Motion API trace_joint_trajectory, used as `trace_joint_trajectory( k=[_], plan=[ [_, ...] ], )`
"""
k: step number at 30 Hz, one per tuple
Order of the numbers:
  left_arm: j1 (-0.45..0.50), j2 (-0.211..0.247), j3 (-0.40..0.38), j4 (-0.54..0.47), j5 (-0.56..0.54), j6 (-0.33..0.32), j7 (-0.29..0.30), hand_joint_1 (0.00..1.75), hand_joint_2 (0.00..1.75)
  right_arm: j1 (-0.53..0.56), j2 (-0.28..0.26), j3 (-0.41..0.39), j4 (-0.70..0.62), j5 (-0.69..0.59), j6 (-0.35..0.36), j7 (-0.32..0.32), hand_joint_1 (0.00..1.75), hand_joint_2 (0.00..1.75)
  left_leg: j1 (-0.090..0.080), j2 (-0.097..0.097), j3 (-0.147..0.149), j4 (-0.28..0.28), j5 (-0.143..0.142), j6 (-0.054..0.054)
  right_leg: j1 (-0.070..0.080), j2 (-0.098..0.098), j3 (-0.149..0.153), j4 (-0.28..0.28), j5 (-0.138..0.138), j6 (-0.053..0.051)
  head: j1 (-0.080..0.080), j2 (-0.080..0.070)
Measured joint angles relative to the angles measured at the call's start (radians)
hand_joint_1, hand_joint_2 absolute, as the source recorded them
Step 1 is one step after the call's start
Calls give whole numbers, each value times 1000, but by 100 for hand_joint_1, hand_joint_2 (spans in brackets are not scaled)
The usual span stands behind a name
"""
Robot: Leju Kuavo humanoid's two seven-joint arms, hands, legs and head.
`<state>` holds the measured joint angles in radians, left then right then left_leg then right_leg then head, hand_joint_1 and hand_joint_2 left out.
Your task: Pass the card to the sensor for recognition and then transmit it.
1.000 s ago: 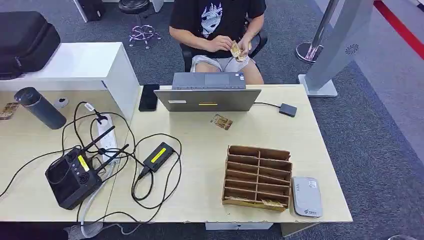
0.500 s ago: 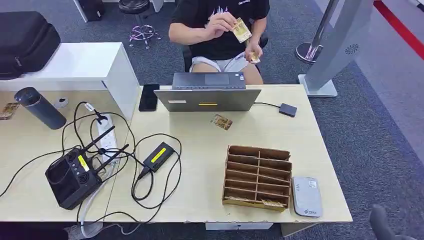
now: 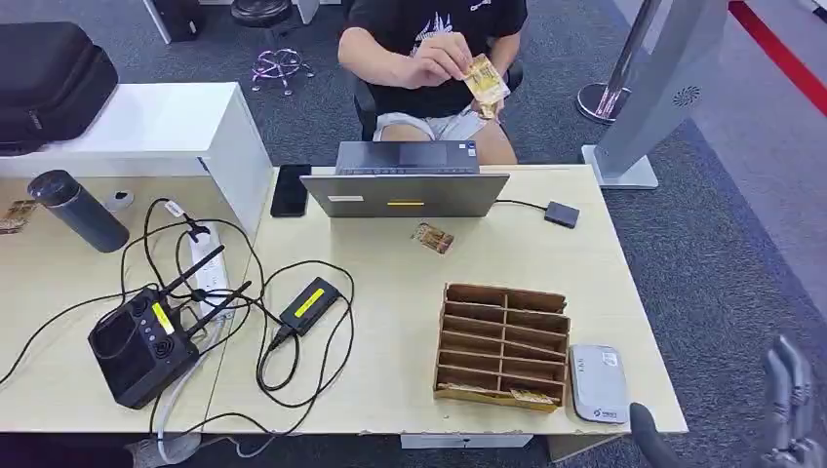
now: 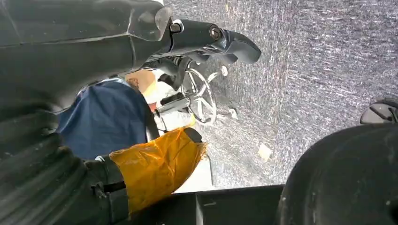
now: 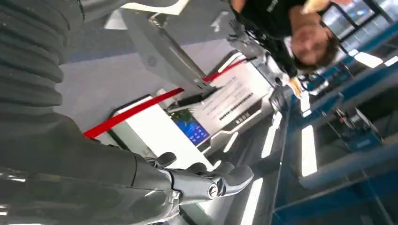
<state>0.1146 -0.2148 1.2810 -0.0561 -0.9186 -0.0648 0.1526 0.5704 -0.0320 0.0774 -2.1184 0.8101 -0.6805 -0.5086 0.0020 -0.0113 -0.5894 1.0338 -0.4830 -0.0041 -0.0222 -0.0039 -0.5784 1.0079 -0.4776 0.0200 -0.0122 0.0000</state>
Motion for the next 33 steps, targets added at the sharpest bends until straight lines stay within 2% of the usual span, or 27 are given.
trace_joint_trajectory(
  k=[4,17,22,28,30,33],
  plan=[
    [2,6,-20,0,4,-13,0,0,175,-44,-42,44,98,85,-6,92,0,175,0,0,0,0,0,0,0,0,0,0,0,0,0,0],
    [6,31,-82,17,3,-61,0,0,175,-177,-203,175,348,224,-7,374,0,175,0,0,0,0,0,0,0,0,0,0,0,0,0,0],
    [7,31,-88,17,7,-61,0,0,175,-182,-233,226,358,218,-8,400,0,175,0,0,0,0,0,0,0,0,-1,0,-1,-1,0,0],
    [7,32,-95,22,15,-60,0,0,175,-182,-248,255,341,211,-8,398,0,175,0,0,0,0,0,0,0,0,-1,0,-1,-1,0,0],
    [7,33,-100,22,16,-60,0,0,175,-183,-247,251,325,256,-8,390,0,175,0,0,0,0,0,0,0,0,-1,0,-1,-1,0,0],
    [7,35,-106,23,18,-61,0,0,175,-199,-242,221,286,278,-9,334,0,175,0,0,0,0,0,0,0,0,0,0,0,-1,0,0]
  ],
)
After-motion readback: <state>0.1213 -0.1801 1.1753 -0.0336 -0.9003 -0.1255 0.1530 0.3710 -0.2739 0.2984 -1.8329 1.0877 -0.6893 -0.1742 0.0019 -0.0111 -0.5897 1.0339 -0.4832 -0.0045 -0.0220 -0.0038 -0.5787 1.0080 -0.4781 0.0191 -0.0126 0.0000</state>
